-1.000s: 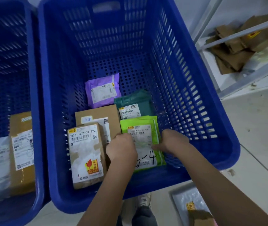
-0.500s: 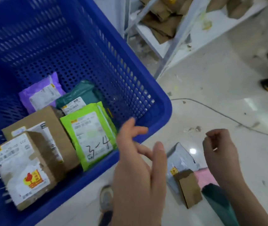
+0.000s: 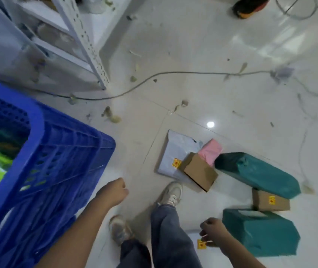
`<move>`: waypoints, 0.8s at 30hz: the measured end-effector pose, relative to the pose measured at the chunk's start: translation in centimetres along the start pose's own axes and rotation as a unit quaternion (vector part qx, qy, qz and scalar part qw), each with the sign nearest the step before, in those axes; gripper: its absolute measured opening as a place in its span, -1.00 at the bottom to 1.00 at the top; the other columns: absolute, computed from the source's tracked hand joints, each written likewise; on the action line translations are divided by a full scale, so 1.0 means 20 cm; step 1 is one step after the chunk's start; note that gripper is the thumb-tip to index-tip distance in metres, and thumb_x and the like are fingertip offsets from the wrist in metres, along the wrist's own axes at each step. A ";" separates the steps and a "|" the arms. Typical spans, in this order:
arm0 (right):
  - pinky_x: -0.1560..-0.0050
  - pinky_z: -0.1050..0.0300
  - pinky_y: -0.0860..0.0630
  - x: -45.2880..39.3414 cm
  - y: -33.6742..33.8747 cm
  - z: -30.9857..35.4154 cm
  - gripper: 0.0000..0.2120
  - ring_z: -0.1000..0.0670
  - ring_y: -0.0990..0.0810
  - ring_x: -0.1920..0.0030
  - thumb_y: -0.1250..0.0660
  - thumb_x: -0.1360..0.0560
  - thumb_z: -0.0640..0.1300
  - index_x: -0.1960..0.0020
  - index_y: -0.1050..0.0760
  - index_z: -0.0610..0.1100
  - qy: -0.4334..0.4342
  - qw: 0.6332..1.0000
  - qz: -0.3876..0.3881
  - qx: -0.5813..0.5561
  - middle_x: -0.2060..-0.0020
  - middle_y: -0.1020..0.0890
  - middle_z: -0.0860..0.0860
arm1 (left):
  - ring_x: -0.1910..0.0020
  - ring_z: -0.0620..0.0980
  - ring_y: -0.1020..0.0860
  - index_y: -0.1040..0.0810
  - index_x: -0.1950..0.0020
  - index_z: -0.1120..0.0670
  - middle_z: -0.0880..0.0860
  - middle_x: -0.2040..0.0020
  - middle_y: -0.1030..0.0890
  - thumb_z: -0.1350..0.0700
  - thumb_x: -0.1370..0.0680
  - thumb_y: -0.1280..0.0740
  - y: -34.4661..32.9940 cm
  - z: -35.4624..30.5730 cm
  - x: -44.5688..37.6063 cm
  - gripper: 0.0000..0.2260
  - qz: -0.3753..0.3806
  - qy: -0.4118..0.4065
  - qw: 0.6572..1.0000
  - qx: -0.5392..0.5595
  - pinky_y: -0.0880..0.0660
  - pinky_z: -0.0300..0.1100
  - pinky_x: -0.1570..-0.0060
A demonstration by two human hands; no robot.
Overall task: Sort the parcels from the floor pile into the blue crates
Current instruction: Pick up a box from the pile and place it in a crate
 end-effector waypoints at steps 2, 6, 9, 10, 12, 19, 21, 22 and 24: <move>0.44 0.22 -0.38 -0.04 -0.02 0.01 -0.91 -0.03 -0.45 0.46 -0.18 -0.54 -0.24 0.15 -0.36 -0.19 0.022 0.999 0.026 0.011 0.37 -0.50 -0.12 | -0.07 0.18 -0.56 -0.29 -0.31 0.21 0.21 -0.09 -0.55 0.11 -0.57 -0.15 -0.03 0.01 -0.09 -0.66 0.005 0.050 0.999 -0.009 -0.50 -0.08 0.01; 0.42 0.19 -0.41 -0.11 0.10 0.17 -0.93 -0.01 -0.48 0.42 -0.17 -0.54 -0.25 0.11 -0.40 -0.19 0.112 0.993 0.014 -0.041 0.35 -0.53 -0.09 | -0.15 0.19 -0.54 -0.22 -0.39 0.25 0.24 -0.19 -0.53 0.10 -0.58 -0.18 -0.05 -0.16 -0.25 -0.57 -0.049 0.068 0.993 -0.085 -0.46 -0.08 -0.08; 0.33 0.16 -0.48 -0.20 0.24 0.19 -0.89 -0.03 -0.52 0.35 -0.18 -0.56 -0.24 0.00 -0.44 -0.26 0.114 0.984 -0.015 -0.139 0.30 -0.56 -0.11 | -0.08 0.16 -0.55 -0.23 -0.34 0.19 0.22 -0.13 -0.56 0.05 -0.59 -0.15 -0.13 -0.42 -0.34 -0.63 -0.024 -0.010 0.994 -0.103 -0.45 -0.09 -0.01; 0.32 0.17 -0.48 -0.24 0.27 0.18 -0.87 -0.03 -0.53 0.33 -0.17 -0.57 -0.24 -0.03 -0.44 -0.28 0.107 0.982 -0.019 -0.154 0.29 -0.56 -0.12 | -0.05 0.16 -0.55 -0.24 -0.33 0.17 0.21 -0.12 -0.56 0.05 -0.59 -0.16 -0.16 -0.50 -0.38 -0.64 -0.026 -0.035 0.994 -0.098 -0.44 -0.09 0.00; 0.30 0.17 -0.48 -0.33 0.30 0.13 -0.83 -0.04 -0.52 0.30 -0.17 -0.57 -0.25 -0.08 -0.43 -0.32 0.090 0.982 -0.023 -0.165 0.26 -0.56 -0.12 | -0.03 0.15 -0.55 -0.25 -0.34 0.14 0.19 -0.09 -0.57 0.04 -0.58 -0.18 -0.21 -0.66 -0.48 -0.64 -0.034 -0.075 0.993 -0.089 -0.45 -0.10 0.01; 0.00 -0.03 -0.55 -0.83 0.32 0.08 -0.75 -0.14 -0.55 0.05 -0.20 -0.56 -0.20 -0.18 -0.44 -0.29 0.025 0.982 -0.049 -0.180 0.04 -0.57 -0.19 | -0.09 0.13 -0.53 -0.27 -0.29 0.14 0.16 -0.18 -0.53 -0.07 -0.53 -0.27 -0.43 -0.99 -0.88 -0.56 0.040 -0.138 0.980 -0.134 -0.49 -0.06 -0.09; -0.14 -0.11 -0.50 -1.02 0.34 0.15 -0.72 -0.20 -0.53 -0.09 -0.22 -0.56 -0.15 -0.22 -0.43 -0.26 0.042 0.980 -0.074 -0.178 -0.10 -0.54 -0.21 | -0.12 0.16 -0.53 -0.26 -0.31 0.15 0.18 -0.18 -0.52 -0.10 -0.51 -0.30 -0.47 -1.05 -1.02 -0.50 0.053 -0.135 0.984 -0.107 -0.48 -0.01 -0.13; -0.20 -0.13 -0.48 -1.12 0.34 0.19 -0.68 -0.20 -0.51 -0.14 -0.22 -0.55 -0.13 -0.26 -0.41 -0.24 0.043 0.978 -0.085 -0.185 -0.15 -0.51 -0.21 | -0.13 0.17 -0.52 -0.25 -0.33 0.15 0.19 -0.19 -0.52 -0.10 -0.49 -0.32 -0.49 -1.07 -1.10 -0.46 0.060 -0.132 0.986 -0.076 -0.47 -0.01 -0.15; -0.26 -0.11 -0.44 -1.28 0.35 0.23 -0.62 -0.15 -0.47 -0.14 -0.23 -0.55 -0.10 -0.32 -0.35 -0.21 0.039 0.970 -0.111 -0.214 -0.20 -0.47 -0.17 | -0.17 0.16 -0.49 -0.22 -0.38 0.15 0.17 -0.23 -0.49 -0.10 -0.47 -0.35 -0.55 -1.12 -1.25 -0.39 0.075 -0.133 0.988 -0.026 -0.44 -0.05 -0.16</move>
Point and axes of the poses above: each hand's wrist, its own x-axis away from the middle knuckle, its own y-axis out of the back of the hand, z = x × y, the point moved 3 cm from there along -x, towards the middle knuckle
